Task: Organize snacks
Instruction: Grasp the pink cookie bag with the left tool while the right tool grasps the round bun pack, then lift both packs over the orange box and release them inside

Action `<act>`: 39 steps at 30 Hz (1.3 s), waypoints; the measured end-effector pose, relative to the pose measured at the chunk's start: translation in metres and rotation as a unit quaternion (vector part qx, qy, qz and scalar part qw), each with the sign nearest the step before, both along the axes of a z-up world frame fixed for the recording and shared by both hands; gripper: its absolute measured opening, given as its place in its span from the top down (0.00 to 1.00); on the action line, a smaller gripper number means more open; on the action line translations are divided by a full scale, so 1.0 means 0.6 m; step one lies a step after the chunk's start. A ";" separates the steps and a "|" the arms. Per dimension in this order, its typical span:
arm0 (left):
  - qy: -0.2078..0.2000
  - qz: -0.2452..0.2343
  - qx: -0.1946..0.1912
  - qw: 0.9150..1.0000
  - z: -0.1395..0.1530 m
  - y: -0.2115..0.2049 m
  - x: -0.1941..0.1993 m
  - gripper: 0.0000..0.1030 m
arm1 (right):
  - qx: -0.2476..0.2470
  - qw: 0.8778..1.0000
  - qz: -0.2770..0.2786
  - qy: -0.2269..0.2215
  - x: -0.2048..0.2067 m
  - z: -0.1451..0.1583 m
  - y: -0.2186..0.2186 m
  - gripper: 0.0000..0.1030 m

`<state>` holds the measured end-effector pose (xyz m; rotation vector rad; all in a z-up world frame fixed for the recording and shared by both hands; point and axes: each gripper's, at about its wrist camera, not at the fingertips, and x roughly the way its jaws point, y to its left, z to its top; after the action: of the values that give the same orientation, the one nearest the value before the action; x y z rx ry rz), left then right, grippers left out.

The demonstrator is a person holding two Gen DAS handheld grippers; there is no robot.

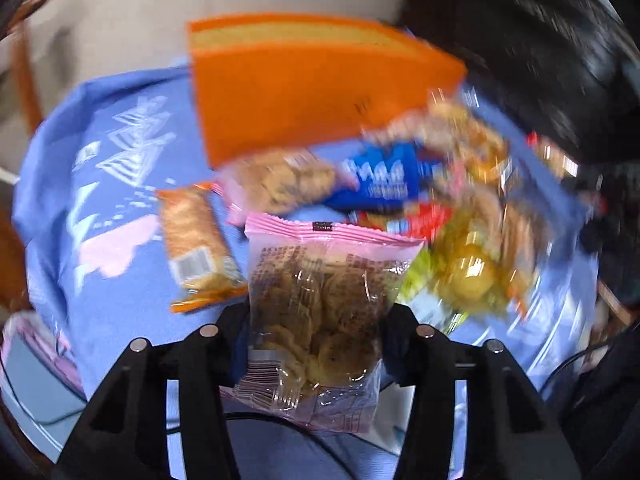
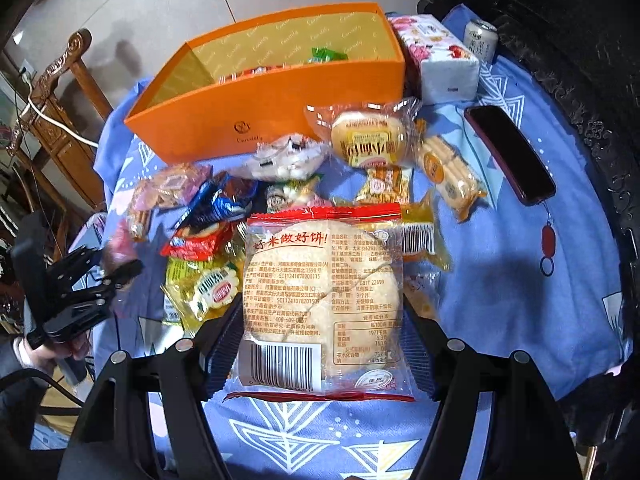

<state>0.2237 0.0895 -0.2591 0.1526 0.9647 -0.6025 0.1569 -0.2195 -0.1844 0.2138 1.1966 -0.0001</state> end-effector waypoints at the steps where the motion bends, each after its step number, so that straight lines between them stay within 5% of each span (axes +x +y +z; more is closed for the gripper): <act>1: -0.007 0.015 -0.007 1.000 0.014 0.006 -0.002 0.52 | 0.001 1.000 -0.001 -0.006 0.001 0.004 -0.002 0.29; 11: -0.102 0.087 -0.049 0.990 0.187 0.009 -0.007 0.52 | 0.002 0.998 0.010 -0.064 0.016 0.065 -0.018 0.30; 21: -0.140 0.122 -0.093 0.978 0.324 -0.072 0.099 0.52 | 0.008 0.983 0.024 -0.179 0.126 0.189 -0.057 0.29; 25: -0.149 0.128 -0.075 0.978 0.349 -0.127 0.162 0.46 | 0.004 0.978 0.038 -0.205 0.197 0.214 -0.061 0.29; 27: -0.147 0.152 -0.061 0.975 0.359 -0.150 0.195 0.04 | -0.013 0.976 0.046 -0.213 0.240 0.223 -0.058 0.22; 28: -0.152 0.172 -0.052 0.972 0.366 -0.156 0.206 0.04 | -0.032 0.976 0.042 -0.209 0.265 0.229 -0.057 0.09; 29: -0.154 0.182 -0.045 0.970 0.373 -0.160 0.212 0.04 | -0.042 0.976 0.035 -0.210 0.274 0.235 -0.057 0.06; 33: -0.168 0.196 -0.048 0.965 0.392 -0.150 0.200 0.04 | -0.016 0.970 0.035 -0.242 0.274 0.263 -0.068 0.06; 39: -0.140 0.213 -0.018 0.967 0.340 -0.126 0.152 0.04 | 0.011 0.978 0.047 -0.202 0.224 0.218 -0.083 0.06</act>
<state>0.3148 0.0139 -0.0550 -0.0049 0.6810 -0.1928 0.2914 -0.2693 -0.0535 0.1667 0.8002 0.1338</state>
